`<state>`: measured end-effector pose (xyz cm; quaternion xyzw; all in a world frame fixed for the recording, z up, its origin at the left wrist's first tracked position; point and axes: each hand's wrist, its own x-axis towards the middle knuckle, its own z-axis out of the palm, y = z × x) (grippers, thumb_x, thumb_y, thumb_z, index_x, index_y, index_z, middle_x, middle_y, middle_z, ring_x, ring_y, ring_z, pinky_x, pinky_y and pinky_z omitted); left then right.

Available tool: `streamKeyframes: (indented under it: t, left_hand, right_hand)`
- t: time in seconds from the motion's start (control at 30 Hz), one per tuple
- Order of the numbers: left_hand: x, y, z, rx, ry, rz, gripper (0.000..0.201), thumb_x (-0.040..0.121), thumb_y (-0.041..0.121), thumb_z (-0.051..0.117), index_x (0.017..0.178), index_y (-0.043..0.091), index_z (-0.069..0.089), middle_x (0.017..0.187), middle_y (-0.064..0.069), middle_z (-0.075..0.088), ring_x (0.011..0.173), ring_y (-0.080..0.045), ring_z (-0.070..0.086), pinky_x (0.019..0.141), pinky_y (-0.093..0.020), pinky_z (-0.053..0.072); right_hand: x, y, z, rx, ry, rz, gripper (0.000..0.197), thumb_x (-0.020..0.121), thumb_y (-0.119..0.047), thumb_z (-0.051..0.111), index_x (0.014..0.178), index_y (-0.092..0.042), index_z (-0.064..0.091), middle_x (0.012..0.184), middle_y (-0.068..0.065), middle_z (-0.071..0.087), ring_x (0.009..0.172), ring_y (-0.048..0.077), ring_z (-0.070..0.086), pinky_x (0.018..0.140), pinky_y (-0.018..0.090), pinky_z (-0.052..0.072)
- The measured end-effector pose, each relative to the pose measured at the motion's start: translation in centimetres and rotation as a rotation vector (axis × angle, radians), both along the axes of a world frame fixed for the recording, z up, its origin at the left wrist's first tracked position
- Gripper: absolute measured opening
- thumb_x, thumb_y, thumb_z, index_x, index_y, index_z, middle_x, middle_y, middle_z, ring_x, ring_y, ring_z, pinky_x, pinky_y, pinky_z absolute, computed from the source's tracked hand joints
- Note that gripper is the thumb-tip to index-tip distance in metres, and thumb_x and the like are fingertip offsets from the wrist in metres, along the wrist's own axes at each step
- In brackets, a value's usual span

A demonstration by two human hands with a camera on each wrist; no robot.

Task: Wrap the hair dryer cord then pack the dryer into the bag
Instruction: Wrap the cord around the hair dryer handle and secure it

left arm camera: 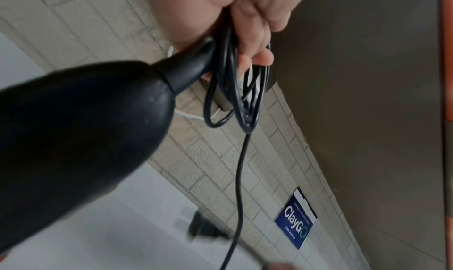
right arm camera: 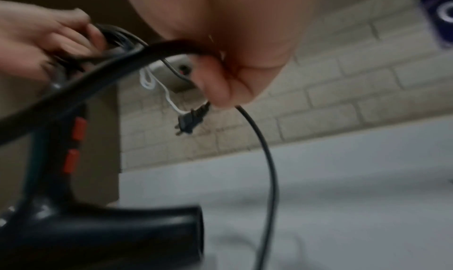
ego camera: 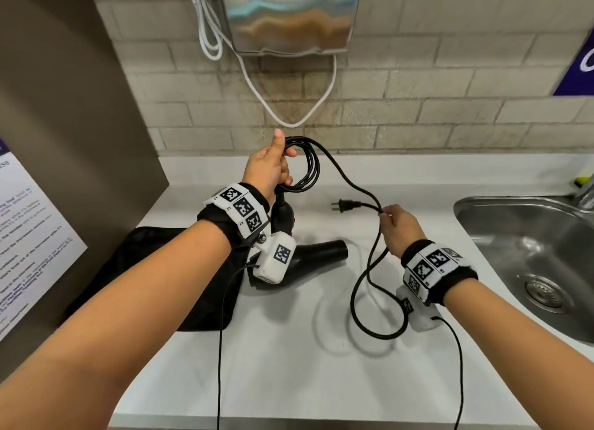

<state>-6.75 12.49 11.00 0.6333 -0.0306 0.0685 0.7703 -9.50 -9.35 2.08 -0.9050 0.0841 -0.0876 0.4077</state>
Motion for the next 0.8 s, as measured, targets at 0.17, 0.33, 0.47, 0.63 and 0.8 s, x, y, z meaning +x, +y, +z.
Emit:
streamKeyframes:
  t: [0.17, 0.33, 0.47, 0.63, 0.8]
  left_hand:
    - [0.1, -0.6, 0.1, 0.042, 0.014, -0.010, 0.043, 0.097, 0.043, 0.036, 0.072, 0.013, 0.052, 0.032, 0.011, 0.025, 0.029, -0.003, 0.023, 0.043, -0.017, 0.034]
    - [0.0, -0.9, 0.1, 0.023, 0.040, -0.009, 0.042, 0.097, 0.043, 0.038, 0.073, 0.013, 0.053, 0.032, 0.011, 0.032, 0.029, -0.003, 0.029, 0.037, -0.016, 0.031]
    - [0.0, -0.9, 0.1, 0.018, 0.046, 0.003, 0.041, 0.096, 0.043, 0.039, 0.073, 0.013, 0.053, 0.041, 0.010, 0.039, 0.035, -0.004, 0.036, 0.043, -0.019, 0.034]
    - [-0.1, -0.7, 0.2, 0.074, 0.034, -0.010, 0.039, 0.097, 0.042, 0.037, 0.080, 0.011, 0.053, 0.031, 0.012, 0.028, 0.027, -0.002, 0.025, 0.039, -0.015, 0.032]
    - [-0.3, -0.7, 0.1, 0.140, -0.002, -0.037, 0.038, 0.097, 0.041, 0.037, 0.079, 0.013, 0.055, 0.032, 0.013, 0.027, 0.030, -0.002, 0.025, 0.043, -0.017, 0.032]
  right_hand:
    - [-2.5, 3.0, 3.8, 0.101, -0.317, 0.254, 0.009, 0.093, -0.007, 0.040, 0.094, -0.014, 0.046, 0.053, -0.003, 0.043, 0.044, 0.006, 0.038, 0.048, 0.018, 0.032]
    - [-3.7, 4.9, 5.7, 0.041, -0.524, 0.257, 0.006, 0.092, -0.006, 0.040, 0.093, -0.007, 0.046, 0.046, -0.008, 0.038, 0.044, 0.002, 0.045, 0.047, 0.010, 0.032]
    - [-2.8, 5.0, 6.6, 0.041, -0.525, 0.145, 0.011, 0.092, -0.006, 0.041, 0.096, 0.001, 0.048, 0.051, -0.008, 0.041, 0.045, 0.006, 0.042, 0.048, 0.016, 0.030]
    - [-1.9, 5.0, 7.2, 0.014, -0.475, 0.075, 0.016, 0.091, -0.009, 0.040, 0.099, 0.001, 0.050, 0.061, -0.001, 0.047, 0.064, 0.022, 0.048, 0.060, 0.021, 0.032]
    - [-1.8, 6.4, 7.1, 0.012, -0.457, 0.111, 0.015, 0.091, -0.010, 0.040, 0.097, -0.001, 0.050, 0.060, 0.000, 0.048, 0.064, 0.024, 0.050, 0.061, 0.029, 0.039]
